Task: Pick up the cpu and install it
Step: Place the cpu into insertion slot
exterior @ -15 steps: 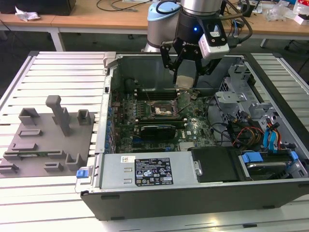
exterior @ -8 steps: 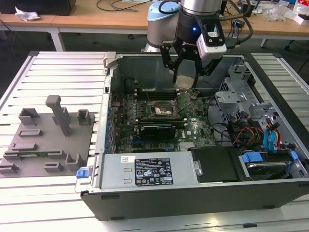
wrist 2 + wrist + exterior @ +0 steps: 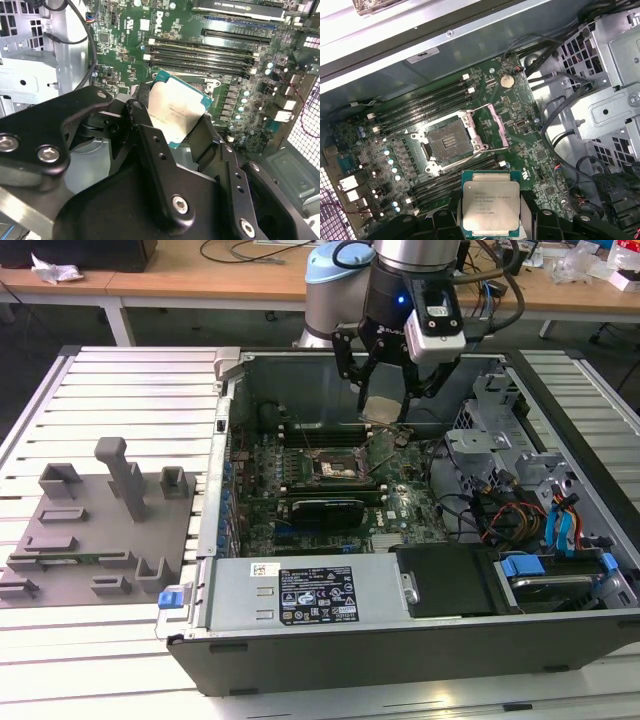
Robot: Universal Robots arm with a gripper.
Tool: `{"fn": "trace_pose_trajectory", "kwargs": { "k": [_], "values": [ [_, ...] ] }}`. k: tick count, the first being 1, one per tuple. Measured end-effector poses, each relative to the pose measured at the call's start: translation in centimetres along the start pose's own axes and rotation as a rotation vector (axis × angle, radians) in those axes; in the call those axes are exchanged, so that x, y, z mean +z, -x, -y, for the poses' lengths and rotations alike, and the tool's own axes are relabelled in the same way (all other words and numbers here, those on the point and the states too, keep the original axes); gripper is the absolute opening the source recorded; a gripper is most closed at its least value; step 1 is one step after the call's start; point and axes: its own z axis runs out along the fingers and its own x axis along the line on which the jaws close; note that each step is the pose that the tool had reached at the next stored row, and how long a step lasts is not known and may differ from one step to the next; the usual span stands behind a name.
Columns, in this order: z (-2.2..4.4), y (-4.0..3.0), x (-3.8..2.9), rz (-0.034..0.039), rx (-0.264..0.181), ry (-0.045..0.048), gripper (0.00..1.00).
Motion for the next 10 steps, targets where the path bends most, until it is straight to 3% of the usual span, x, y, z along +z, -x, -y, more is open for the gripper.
{"fn": "trace_pose_trajectory", "kwargs": {
  "k": [10],
  "values": [
    [0.0,0.0,0.0,-0.0022,0.065,-0.0023,0.55]
  ]
}}
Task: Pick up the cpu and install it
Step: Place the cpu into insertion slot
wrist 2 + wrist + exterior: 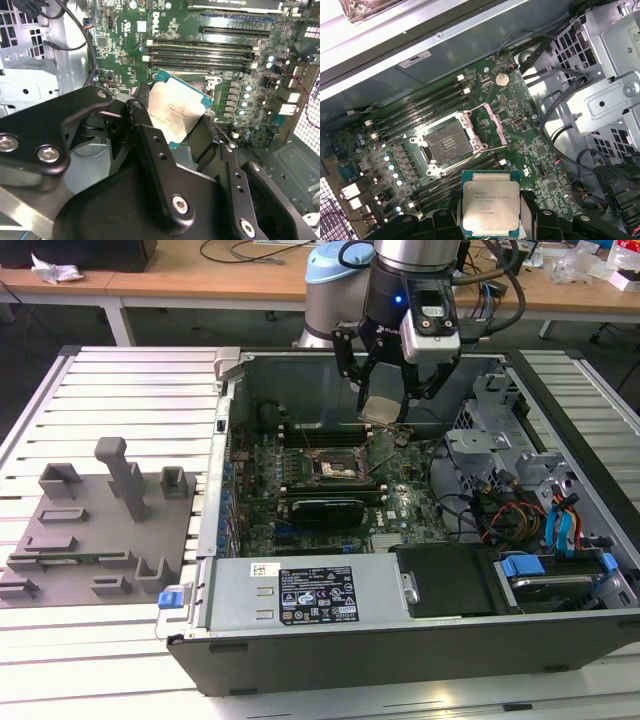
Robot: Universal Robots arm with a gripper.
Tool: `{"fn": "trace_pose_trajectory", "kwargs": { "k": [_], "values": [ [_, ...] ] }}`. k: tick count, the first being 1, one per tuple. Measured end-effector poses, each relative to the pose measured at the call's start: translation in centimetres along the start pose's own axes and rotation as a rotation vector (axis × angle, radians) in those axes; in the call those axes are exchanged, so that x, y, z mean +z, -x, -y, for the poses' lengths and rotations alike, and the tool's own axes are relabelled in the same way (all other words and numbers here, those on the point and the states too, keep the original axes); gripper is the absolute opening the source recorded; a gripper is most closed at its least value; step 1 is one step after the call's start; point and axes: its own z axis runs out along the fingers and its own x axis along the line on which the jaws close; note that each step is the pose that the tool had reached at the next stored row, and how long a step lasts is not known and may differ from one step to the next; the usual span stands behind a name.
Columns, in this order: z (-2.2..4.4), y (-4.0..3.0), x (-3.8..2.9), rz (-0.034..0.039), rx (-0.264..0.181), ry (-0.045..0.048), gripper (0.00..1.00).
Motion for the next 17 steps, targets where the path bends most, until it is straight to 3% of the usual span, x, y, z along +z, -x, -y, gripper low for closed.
{"fn": "trace_pose_trajectory", "kwargs": {
  "k": [17],
  "values": [
    [0.0,0.0,0.01,-0.0031,0.11,-0.005,0.55]
  ]
}}
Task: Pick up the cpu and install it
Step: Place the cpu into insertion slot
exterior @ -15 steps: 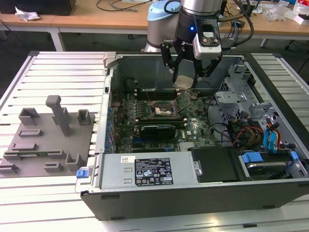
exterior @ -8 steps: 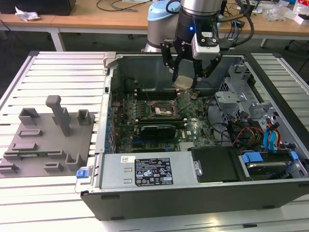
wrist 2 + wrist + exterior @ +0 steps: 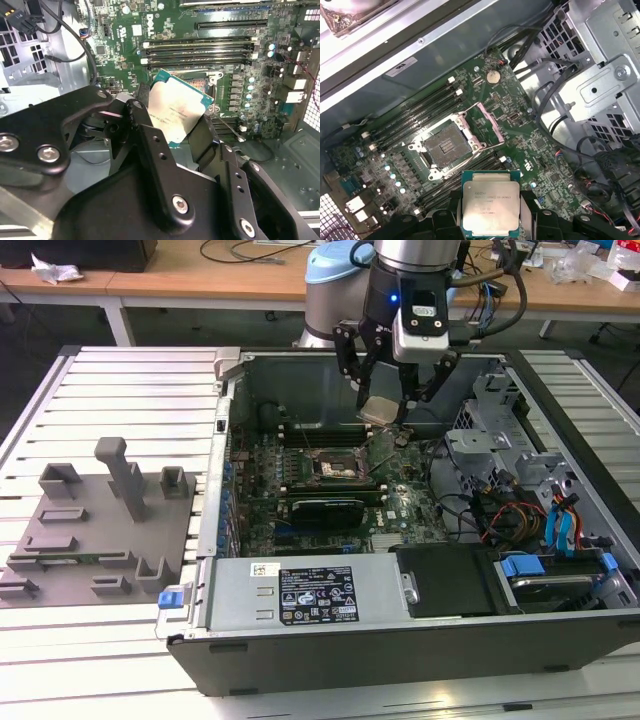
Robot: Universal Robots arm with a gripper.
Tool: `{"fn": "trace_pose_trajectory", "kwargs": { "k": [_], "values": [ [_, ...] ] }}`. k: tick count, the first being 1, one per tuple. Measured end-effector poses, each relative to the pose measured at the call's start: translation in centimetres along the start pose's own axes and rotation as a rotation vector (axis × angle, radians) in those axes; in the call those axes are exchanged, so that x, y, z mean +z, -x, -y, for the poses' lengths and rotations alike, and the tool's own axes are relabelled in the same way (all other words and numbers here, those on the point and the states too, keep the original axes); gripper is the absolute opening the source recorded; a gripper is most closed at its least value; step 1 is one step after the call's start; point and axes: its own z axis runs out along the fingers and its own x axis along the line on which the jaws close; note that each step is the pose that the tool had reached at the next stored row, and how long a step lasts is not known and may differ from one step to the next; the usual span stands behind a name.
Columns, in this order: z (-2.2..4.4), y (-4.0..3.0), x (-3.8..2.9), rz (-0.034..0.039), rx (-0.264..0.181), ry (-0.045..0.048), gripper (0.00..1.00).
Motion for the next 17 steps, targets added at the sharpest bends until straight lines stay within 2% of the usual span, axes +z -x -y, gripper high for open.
{"fn": "trace_pose_trajectory", "kwargs": {
  "k": [17],
  "values": [
    [0.0,0.0,0.01,-0.0028,0.106,-0.0049,0.55]
  ]
}}
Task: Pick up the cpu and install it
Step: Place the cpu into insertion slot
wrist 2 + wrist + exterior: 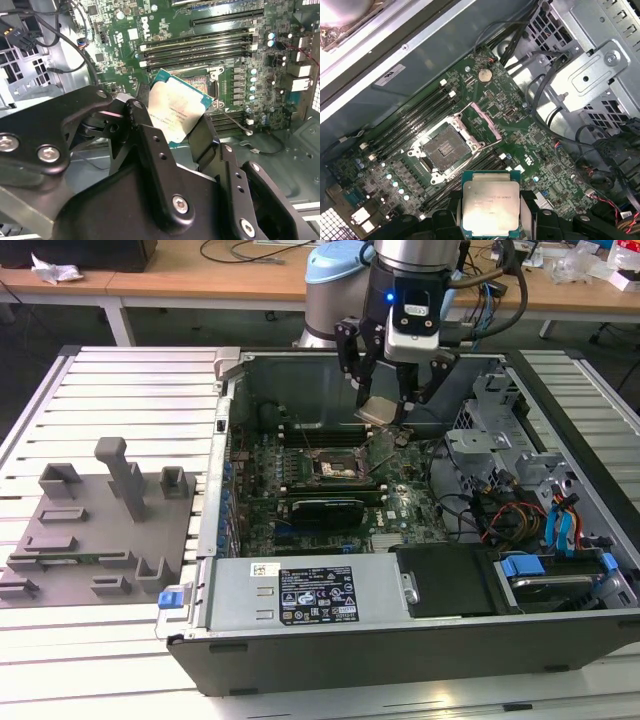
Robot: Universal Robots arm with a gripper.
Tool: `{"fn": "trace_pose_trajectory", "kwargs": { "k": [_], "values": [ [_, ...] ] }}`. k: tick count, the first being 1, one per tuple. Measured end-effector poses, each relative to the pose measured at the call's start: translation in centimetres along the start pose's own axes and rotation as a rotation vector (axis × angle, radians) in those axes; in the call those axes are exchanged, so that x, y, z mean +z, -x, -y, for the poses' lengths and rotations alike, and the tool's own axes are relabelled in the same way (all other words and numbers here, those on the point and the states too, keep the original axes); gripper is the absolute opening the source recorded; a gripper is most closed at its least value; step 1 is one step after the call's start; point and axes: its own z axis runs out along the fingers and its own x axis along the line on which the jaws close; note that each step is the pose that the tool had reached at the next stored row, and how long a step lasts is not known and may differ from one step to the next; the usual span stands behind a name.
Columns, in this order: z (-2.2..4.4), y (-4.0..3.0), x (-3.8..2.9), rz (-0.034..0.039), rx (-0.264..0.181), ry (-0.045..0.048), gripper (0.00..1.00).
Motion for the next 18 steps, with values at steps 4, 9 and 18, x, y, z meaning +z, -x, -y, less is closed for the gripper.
{"fn": "trace_pose_trajectory", "kwargs": {
  "k": [4,9,18],
  "values": [
    [0.0,0.0,0.0,-0.0028,0.066,-0.0019,0.55],
    [0.0,0.0,0.01,-0.0068,0.157,-0.0042,0.55],
    [0.0,0.0,0.04,-0.0117,0.284,-0.0081,0.55]
  ]
}}
